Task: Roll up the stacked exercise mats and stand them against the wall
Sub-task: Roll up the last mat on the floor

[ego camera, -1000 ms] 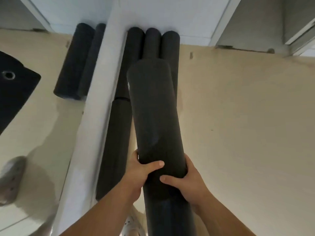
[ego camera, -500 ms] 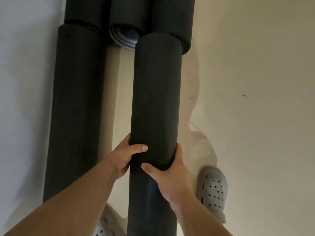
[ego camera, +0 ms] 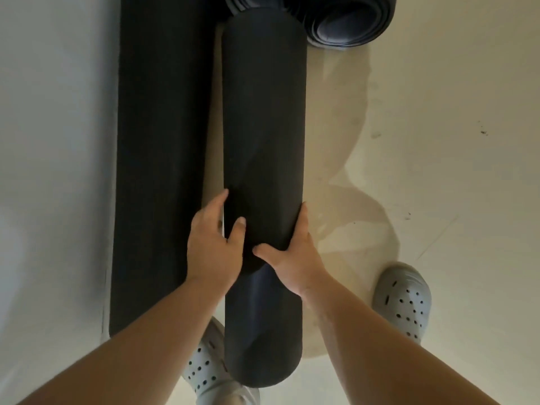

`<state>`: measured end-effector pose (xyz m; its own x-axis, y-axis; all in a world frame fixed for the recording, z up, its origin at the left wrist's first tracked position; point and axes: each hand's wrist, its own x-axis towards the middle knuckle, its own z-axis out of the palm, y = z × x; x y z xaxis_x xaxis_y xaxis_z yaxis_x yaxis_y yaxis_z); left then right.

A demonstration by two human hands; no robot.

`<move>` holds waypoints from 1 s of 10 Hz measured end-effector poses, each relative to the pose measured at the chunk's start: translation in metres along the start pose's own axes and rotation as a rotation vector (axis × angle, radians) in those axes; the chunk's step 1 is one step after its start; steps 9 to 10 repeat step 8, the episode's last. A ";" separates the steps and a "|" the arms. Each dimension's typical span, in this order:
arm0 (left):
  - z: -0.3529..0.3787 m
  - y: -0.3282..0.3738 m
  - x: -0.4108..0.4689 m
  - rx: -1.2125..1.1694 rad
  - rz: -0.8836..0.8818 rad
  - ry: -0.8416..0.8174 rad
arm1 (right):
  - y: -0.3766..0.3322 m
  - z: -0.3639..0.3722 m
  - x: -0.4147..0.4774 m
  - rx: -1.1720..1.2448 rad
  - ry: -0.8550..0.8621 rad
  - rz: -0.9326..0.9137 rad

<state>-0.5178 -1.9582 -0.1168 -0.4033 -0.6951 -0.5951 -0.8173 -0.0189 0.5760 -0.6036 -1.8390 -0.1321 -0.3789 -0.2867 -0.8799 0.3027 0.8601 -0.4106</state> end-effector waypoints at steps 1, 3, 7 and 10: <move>0.002 0.001 0.000 -0.038 -0.154 -0.086 | -0.001 0.008 -0.005 -0.152 -0.080 -0.071; -0.006 -0.005 0.020 -0.103 -0.200 -0.106 | 0.007 0.020 0.003 0.058 -0.056 -0.080; -0.045 0.044 0.043 0.767 0.276 0.052 | -0.048 0.036 0.012 -0.091 -0.024 -0.070; -0.049 0.065 0.030 0.922 0.137 -0.010 | -0.060 -0.001 -0.003 -0.204 -0.083 -0.075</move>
